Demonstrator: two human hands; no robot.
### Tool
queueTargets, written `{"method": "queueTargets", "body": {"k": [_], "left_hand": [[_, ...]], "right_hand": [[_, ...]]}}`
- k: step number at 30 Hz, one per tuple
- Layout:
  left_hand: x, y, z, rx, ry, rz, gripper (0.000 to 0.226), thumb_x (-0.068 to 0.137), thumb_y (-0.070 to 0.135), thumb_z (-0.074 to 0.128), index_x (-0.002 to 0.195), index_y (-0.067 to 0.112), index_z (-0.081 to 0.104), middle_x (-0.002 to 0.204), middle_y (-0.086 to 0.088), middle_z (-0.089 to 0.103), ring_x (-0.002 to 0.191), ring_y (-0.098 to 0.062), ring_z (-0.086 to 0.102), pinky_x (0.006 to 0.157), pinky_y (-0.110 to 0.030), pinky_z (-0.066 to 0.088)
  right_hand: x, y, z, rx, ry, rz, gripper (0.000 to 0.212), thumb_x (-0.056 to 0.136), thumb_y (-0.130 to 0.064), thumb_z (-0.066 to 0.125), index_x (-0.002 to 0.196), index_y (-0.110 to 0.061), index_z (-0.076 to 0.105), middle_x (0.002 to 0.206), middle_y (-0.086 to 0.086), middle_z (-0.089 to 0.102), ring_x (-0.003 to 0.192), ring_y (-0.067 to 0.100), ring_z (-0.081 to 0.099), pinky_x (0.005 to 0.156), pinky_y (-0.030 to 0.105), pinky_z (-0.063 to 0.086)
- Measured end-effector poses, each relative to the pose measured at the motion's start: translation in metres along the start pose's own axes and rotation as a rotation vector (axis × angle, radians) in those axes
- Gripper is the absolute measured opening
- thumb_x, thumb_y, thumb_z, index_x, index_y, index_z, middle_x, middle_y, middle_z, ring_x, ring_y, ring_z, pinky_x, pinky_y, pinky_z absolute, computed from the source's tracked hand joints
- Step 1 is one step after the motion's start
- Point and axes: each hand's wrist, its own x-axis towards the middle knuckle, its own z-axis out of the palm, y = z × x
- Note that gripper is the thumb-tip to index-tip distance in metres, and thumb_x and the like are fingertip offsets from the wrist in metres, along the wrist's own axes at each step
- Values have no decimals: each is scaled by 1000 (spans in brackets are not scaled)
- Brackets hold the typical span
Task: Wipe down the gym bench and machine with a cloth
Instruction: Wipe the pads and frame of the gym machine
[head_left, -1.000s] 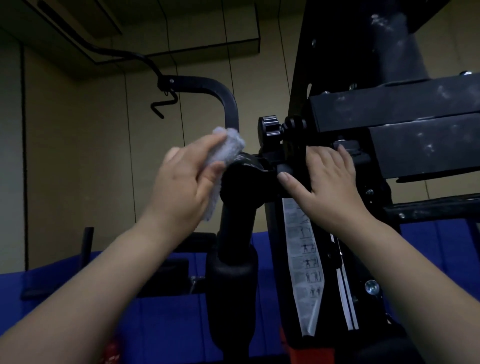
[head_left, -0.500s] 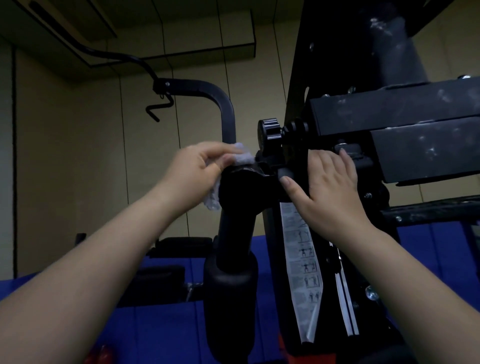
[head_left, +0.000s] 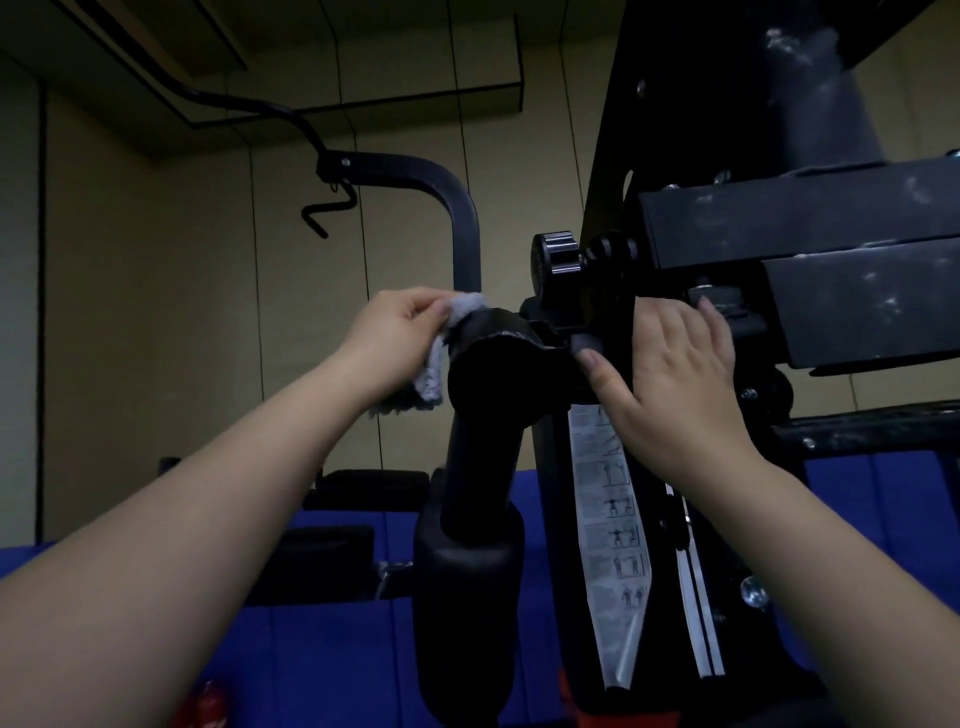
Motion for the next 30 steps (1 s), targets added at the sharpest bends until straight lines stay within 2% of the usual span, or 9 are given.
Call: {"method": "queueTargets", "body": {"k": [3,8,15,17,20,23,25,28,30], "left_hand": [[-11,5,4,-243,128,52,29,101,23,43,117,27,66,112,6,67,98,-4,62,78,-14,50],[-22,9,36,-460,213,65,25,100,20,44,105,27,68,112,2,68,107,-15,62,99,-37,48],[-42,-46,55,-346,127,-441,27,101,31,42,99,19,66,84,-10,70,83,-30,66,71,-36,50],[-47,-45,52,-468,277,-406,27,100,31,43,105,18,67,78,-4,69,80,-25,63,72,-34,49],[-48,-23,48,-602,340,-200,24,100,34,41,111,39,61,109,-15,68,95,-33,65,81,-39,53],[-59,-19,61,-488,253,-229,39,101,15,40,132,36,49,92,-16,70,51,-17,58,44,-22,46],[-69,-35,60,-257,139,-312,45,98,0,38,133,25,52,70,-10,65,36,-4,52,35,-15,39],[-79,-59,49,-135,93,-353,28,100,19,46,122,21,63,79,4,68,49,6,56,46,-7,42],[-80,-54,45,-265,230,-388,32,101,33,42,121,19,63,76,2,68,58,-8,62,54,-18,48]], "right_hand": [[0,0,2,-1,12,-6,69,91,-58,23,133,-8,43,131,9,50,131,24,35,116,33,-1],[0,-1,5,11,48,7,68,91,-56,26,132,-4,44,128,13,52,129,27,37,115,33,0],[-1,-1,6,16,49,3,68,92,-56,26,134,-4,41,130,14,50,130,27,35,116,36,3],[-1,0,6,13,59,-6,66,93,-56,27,132,-5,42,129,13,51,129,27,36,116,36,3],[-1,1,9,7,75,-11,64,93,-56,28,132,-6,42,128,13,52,129,26,36,116,35,3],[0,2,8,9,71,-13,66,93,-56,28,133,-5,42,130,13,51,130,26,34,116,36,3],[0,2,8,10,63,-17,64,93,-56,28,133,-7,41,131,12,49,131,25,32,115,34,1],[0,2,9,8,65,-16,63,93,-55,29,133,-8,41,131,12,49,131,26,32,115,33,0],[0,2,9,8,67,-9,64,93,-55,28,132,-7,42,130,13,49,131,27,33,115,34,1]]}}
